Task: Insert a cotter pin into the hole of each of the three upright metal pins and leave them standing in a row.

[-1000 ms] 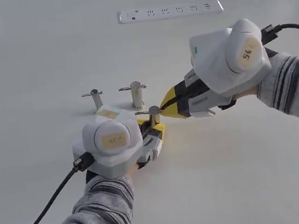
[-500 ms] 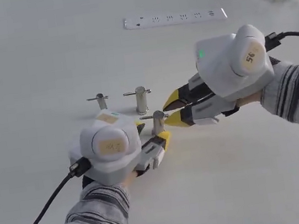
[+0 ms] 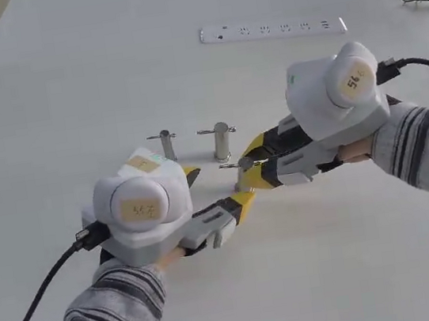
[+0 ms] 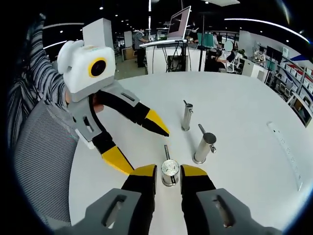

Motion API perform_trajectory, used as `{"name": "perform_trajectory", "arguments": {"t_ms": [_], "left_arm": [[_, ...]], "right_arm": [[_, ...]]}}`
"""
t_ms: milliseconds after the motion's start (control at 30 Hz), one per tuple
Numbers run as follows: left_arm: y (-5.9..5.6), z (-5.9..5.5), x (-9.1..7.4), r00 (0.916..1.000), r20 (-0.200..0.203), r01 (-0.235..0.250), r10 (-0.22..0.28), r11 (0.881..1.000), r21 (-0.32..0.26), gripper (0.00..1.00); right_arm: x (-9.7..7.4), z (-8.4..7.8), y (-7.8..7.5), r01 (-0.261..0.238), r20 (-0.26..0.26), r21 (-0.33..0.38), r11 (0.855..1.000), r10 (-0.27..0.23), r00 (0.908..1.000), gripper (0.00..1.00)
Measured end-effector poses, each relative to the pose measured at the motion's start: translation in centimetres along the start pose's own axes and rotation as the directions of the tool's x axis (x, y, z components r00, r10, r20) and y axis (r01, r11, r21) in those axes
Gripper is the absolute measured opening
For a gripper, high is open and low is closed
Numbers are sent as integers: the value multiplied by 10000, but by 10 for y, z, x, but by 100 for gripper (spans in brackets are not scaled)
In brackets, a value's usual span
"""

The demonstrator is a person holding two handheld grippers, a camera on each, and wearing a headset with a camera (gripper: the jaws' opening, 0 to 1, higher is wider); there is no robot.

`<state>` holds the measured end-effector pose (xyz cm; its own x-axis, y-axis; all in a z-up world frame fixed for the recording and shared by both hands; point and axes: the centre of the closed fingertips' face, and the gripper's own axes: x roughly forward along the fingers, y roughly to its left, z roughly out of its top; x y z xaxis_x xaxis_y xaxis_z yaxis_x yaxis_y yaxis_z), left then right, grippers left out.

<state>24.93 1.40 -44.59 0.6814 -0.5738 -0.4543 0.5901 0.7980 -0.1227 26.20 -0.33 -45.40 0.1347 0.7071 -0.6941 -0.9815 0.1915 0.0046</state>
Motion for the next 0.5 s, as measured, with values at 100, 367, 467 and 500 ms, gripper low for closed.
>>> {"name": "perform_trajectory", "arguments": {"t_ms": [100,367,467,500], "left_arm": [[2,2,-8,10000,54,19,-20,10000,36,51],[11,10,-23,9994,325,-68,73,9999,-157,58],[16,13,-30,9989,447,-146,156,9996,-230,61],[18,14,-33,9986,485,-178,190,9995,-246,62]], "right_arm": [[2,1,0,0,12,61,10000,0,10000,13],[4,-2,1,59,-72,114,9999,-58,10000,9],[4,-1,1,13,53,273,9996,-15,10000,9],[4,-1,1,-14,95,196,9998,12,10000,9]]}}
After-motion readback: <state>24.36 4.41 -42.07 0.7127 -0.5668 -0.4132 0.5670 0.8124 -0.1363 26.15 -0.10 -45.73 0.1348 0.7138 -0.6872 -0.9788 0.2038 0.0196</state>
